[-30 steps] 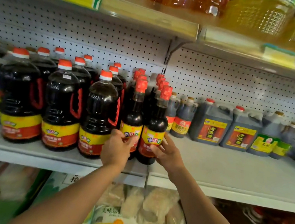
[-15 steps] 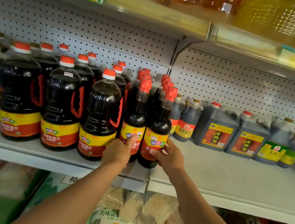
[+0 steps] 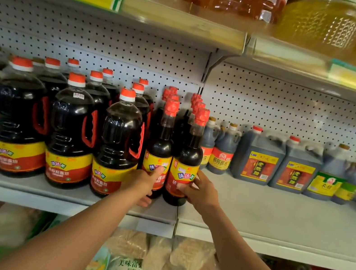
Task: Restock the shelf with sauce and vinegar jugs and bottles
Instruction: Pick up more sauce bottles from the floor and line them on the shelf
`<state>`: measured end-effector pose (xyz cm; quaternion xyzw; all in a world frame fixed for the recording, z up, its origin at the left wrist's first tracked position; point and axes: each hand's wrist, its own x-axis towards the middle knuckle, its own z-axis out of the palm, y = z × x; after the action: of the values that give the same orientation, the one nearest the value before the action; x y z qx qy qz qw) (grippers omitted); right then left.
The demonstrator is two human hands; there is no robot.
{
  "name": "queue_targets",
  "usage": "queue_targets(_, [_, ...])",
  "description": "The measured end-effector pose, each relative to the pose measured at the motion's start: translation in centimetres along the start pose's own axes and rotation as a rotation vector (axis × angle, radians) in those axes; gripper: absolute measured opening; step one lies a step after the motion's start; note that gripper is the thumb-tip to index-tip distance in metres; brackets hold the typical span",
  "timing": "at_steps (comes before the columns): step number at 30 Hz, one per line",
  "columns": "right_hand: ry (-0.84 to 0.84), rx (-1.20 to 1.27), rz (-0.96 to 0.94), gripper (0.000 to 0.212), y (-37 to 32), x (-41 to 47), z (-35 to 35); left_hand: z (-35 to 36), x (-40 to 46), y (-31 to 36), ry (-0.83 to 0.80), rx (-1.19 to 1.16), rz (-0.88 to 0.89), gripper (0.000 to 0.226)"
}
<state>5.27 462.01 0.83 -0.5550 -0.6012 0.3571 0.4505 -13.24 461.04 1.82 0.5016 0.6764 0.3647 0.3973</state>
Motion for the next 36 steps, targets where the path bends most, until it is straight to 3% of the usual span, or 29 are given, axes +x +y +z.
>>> queue_targets(3, [-0.101, 0.082, -0.084, 0.054, -1.8, 0.1, -1.1, -2.4, -0.7, 3.4, 0.221, 0.075, 0.249, 0.062])
queue_targets(6, [-0.057, 0.172, -0.132, 0.046, -5.7, 0.5, -2.7, -4.9, -1.2, 8.7, 0.376, -0.137, 0.570, 0.050])
queue_targets(9, [-0.027, 0.159, -0.084, 0.096, -9.3, 3.0, -4.3, -6.4, -0.2, 13.4, 0.393, -0.183, 0.677, 0.045])
queue_targets(13, [-0.087, 0.224, -0.081, 0.098, -13.8, 6.3, -5.1, -8.3, 4.2, 17.8, 0.256, -0.071, 0.437, 0.075])
queue_targets(16, [-0.096, 0.240, -0.086, 0.103, -15.1, 9.0, -4.7, -9.1, 6.9, 19.7, 0.115, 0.014, 0.234, 0.084])
queue_targets(22, [-0.109, 0.362, -0.034, 0.101, -13.9, 14.4, -3.9, -8.2, 11.1, 23.0, -0.066, 0.026, 0.148, 0.079])
queue_targets(28, [-0.184, 0.458, 0.114, 0.087, -12.7, 17.1, -2.8, -7.0, 14.6, 23.5, 0.011, -0.021, 0.083, 0.071])
queue_targets(32, [-0.116, 0.328, 0.155, 0.083, -12.7, 17.6, -2.9, -6.6, 15.2, 22.7, 0.009, -0.133, 0.001, 0.050])
queue_targets(36, [-0.100, 0.246, 0.145, 0.084, -13.7, 17.9, -3.4, -7.2, 15.8, 22.5, -0.125, -0.206, -0.038, 0.051])
